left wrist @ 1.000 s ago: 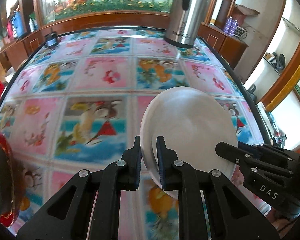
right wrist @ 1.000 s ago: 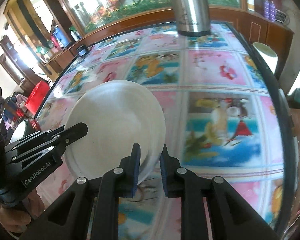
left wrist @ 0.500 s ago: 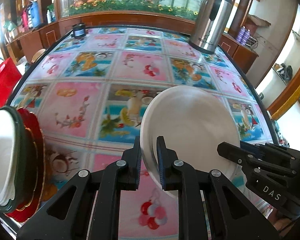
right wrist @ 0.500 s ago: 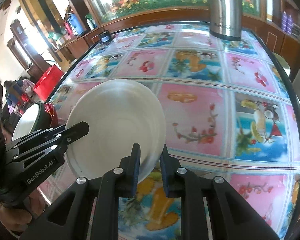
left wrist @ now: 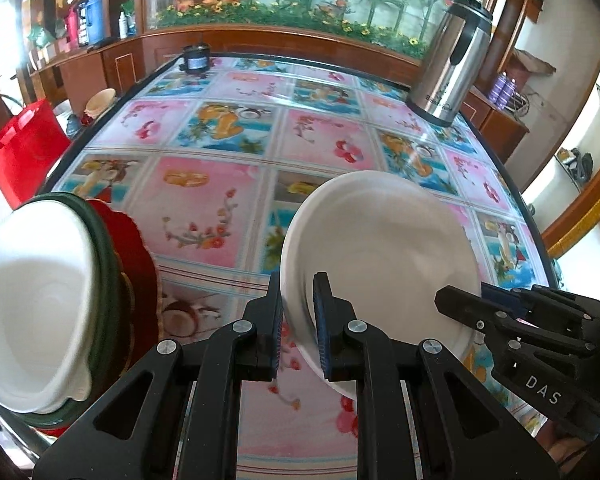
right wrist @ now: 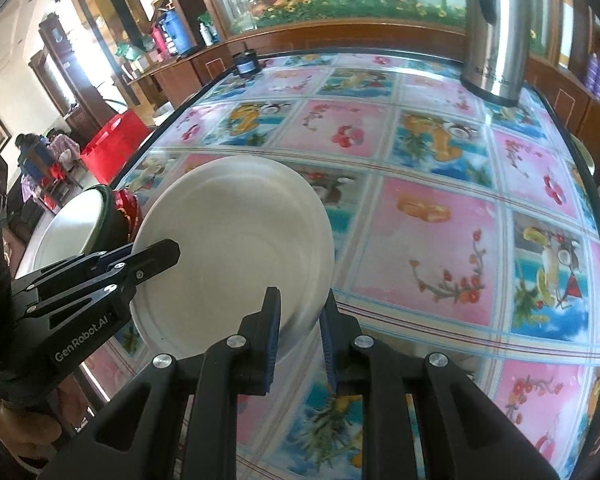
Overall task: Organize plates and bowls
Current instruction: 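Lift the white plate and carry it toward the bowl stack, then lower the white plate into the white bowl on the stack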
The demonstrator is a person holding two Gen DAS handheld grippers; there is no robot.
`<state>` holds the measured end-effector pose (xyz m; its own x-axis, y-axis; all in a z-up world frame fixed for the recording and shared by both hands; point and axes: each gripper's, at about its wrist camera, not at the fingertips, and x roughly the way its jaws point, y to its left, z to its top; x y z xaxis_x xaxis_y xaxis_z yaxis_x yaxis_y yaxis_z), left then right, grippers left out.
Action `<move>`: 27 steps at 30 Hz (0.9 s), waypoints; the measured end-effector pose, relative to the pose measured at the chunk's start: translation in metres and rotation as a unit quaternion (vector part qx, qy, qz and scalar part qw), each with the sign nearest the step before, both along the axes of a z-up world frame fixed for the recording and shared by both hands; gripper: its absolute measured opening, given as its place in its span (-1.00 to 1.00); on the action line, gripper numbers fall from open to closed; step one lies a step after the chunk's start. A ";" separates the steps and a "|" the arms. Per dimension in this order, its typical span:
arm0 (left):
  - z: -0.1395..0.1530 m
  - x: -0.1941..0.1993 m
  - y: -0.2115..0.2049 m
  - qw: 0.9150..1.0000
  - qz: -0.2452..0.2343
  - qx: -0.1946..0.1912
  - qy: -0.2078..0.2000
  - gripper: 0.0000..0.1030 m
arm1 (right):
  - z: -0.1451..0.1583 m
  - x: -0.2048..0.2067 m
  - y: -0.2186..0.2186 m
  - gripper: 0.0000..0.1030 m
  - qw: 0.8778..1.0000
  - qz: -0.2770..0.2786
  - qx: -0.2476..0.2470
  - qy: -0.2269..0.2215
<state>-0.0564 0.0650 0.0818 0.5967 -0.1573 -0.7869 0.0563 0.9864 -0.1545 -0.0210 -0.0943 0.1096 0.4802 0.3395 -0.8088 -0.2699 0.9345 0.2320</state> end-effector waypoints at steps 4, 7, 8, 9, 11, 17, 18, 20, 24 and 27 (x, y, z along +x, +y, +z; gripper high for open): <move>0.003 -0.002 0.011 1.000 0.008 -0.001 -0.003 -0.73 | 0.003 0.002 0.011 -0.61 1.000 0.008 -0.003 -0.003; 0.004 -0.002 0.018 1.000 0.014 -0.001 -0.004 -0.73 | 0.005 0.003 0.020 -0.61 1.000 0.016 -0.008 -0.005; 0.005 -0.002 0.021 1.000 0.016 -0.001 -0.004 -0.73 | 0.006 0.003 0.023 -0.61 1.000 0.017 -0.009 -0.006; 0.006 -0.003 0.023 1.000 0.017 -0.002 -0.004 -0.73 | 0.007 0.003 0.025 -0.61 1.000 0.020 -0.010 -0.007; 0.007 -0.003 0.028 1.000 0.021 -0.004 -0.005 -0.73 | 0.009 0.005 0.029 -0.61 1.000 0.022 -0.011 -0.009; 0.014 -0.006 0.046 0.999 0.033 -0.006 -0.011 -0.73 | 0.017 0.008 0.044 -0.61 0.999 0.035 -0.016 -0.015; 0.015 -0.006 0.049 0.999 0.035 -0.005 -0.012 -0.73 | 0.018 0.009 0.048 -0.61 0.999 0.038 -0.016 -0.016; 0.019 -0.007 0.057 0.999 0.043 -0.003 -0.016 -0.73 | 0.021 0.011 0.056 -0.61 0.999 0.046 -0.018 -0.019; 0.023 -0.009 0.077 0.998 0.062 -0.003 -0.019 -0.73 | 0.027 0.015 0.075 -0.61 0.997 0.064 -0.022 -0.026; 0.025 -0.010 0.093 0.997 0.077 -0.003 -0.020 -0.73 | 0.031 0.017 0.091 -0.60 0.996 0.079 -0.024 -0.031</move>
